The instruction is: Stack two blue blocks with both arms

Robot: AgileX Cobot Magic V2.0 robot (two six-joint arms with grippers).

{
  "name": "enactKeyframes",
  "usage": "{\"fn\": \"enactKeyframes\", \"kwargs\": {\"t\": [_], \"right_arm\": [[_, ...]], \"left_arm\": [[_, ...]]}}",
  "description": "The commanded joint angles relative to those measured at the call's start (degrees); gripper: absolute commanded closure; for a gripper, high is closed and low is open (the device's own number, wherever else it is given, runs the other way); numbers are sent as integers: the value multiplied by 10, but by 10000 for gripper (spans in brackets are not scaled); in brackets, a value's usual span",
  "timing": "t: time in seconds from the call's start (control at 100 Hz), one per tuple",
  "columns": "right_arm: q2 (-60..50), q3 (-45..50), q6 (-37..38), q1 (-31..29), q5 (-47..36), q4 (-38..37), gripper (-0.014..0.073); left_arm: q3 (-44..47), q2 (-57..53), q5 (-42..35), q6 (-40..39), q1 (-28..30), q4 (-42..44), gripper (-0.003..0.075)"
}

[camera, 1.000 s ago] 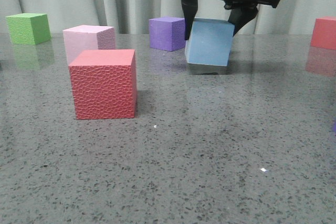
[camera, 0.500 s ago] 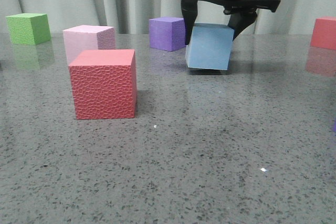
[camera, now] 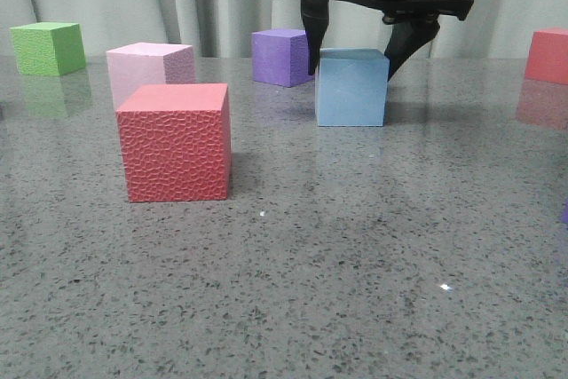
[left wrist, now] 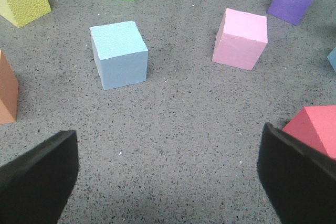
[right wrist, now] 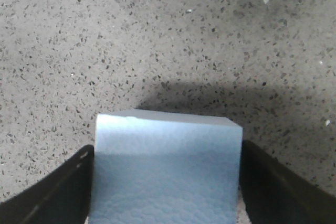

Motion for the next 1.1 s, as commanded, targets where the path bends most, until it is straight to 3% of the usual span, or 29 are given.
{"fn": "enactKeyframes", "kwargs": {"t": [0.0, 0.35, 0.56, 0.8, 1.09], "right_arm": [[-29, -18, -2, -1, -27, -11, 7], [-30, -55, -2, -2, 10, -38, -10], [-34, -110, -2, -2, 59, -72, -10], [-79, -112, -18, -2, 67, -134, -10], [-148, -109, -86, -5, 108, -174, -8]], "left_arm": [[-18, 5, -45, -2, -1, -7, 71], [-18, 5, -45, -2, -1, -7, 71], [-18, 5, -45, -2, -1, -7, 71], [-18, 5, -45, -2, -1, -7, 71], [-18, 5, -45, -2, -1, -7, 71]]}}
